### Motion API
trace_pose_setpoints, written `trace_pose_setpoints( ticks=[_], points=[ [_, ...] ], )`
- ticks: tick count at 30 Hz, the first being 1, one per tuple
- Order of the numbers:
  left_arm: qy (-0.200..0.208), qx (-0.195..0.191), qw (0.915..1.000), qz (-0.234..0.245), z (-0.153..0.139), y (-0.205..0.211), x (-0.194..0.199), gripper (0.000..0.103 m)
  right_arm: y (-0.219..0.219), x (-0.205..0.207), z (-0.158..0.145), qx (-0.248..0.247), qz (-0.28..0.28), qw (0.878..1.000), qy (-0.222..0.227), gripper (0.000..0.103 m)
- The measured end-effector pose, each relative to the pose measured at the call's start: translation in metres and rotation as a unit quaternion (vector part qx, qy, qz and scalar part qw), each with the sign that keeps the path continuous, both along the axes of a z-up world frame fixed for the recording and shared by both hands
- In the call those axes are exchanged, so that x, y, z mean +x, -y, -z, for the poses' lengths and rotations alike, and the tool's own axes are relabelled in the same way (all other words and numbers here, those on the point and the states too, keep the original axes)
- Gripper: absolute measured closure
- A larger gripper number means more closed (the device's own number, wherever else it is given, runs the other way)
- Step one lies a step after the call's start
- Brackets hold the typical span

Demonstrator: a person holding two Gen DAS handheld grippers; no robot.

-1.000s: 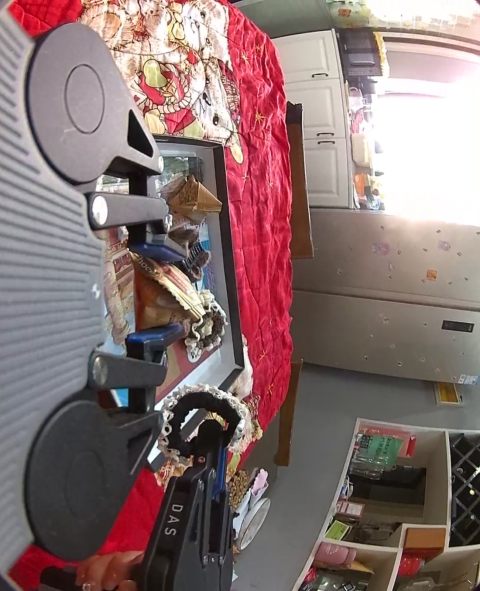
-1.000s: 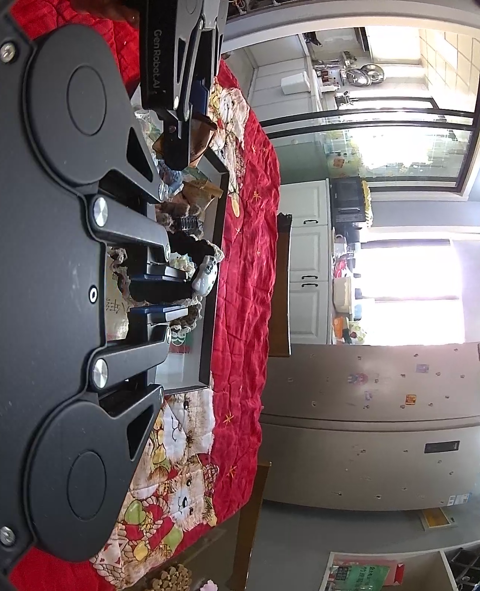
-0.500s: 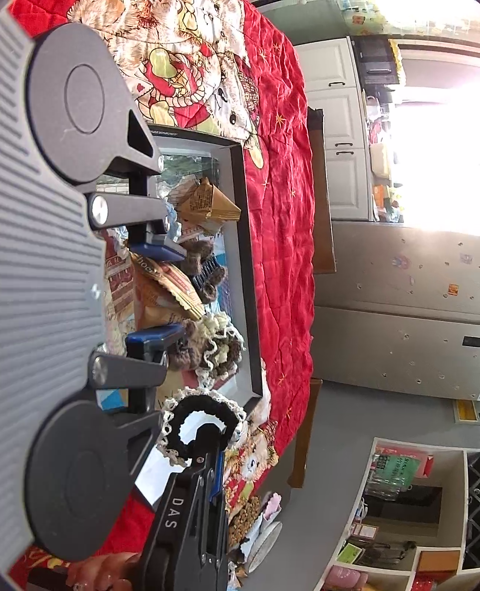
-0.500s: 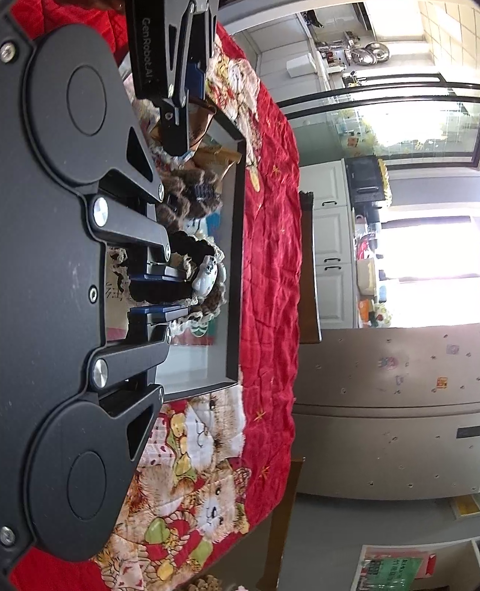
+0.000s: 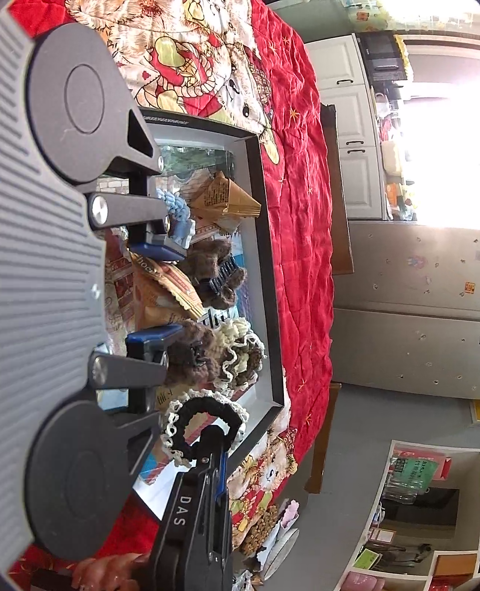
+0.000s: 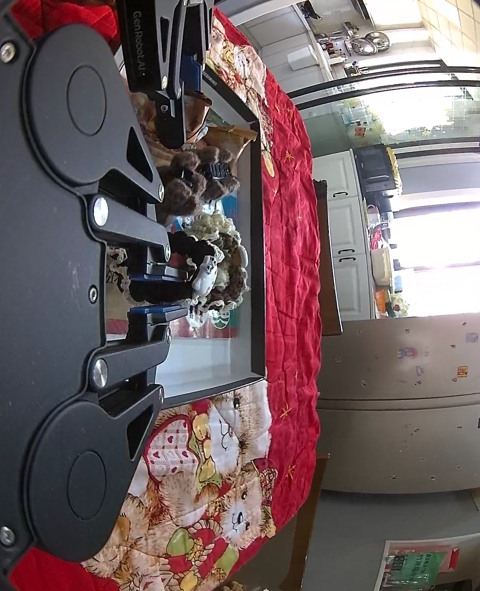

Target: Organize objects

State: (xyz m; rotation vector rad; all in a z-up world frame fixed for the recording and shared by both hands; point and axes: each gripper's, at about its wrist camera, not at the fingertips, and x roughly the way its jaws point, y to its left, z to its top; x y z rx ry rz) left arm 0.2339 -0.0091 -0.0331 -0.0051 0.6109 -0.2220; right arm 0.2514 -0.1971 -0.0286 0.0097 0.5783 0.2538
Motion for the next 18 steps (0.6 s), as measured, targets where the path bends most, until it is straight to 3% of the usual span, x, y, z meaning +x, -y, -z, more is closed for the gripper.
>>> trace_pose_setpoints(
  ticks=[18],
  points=[
    [0.001,0.019,0.9998,0.002,0.0063,0.0037,0.0054,0.062,0.0032,0.0100,0.0108,0.013,0.008,1.000,-0.013,0.091]
  ],
)
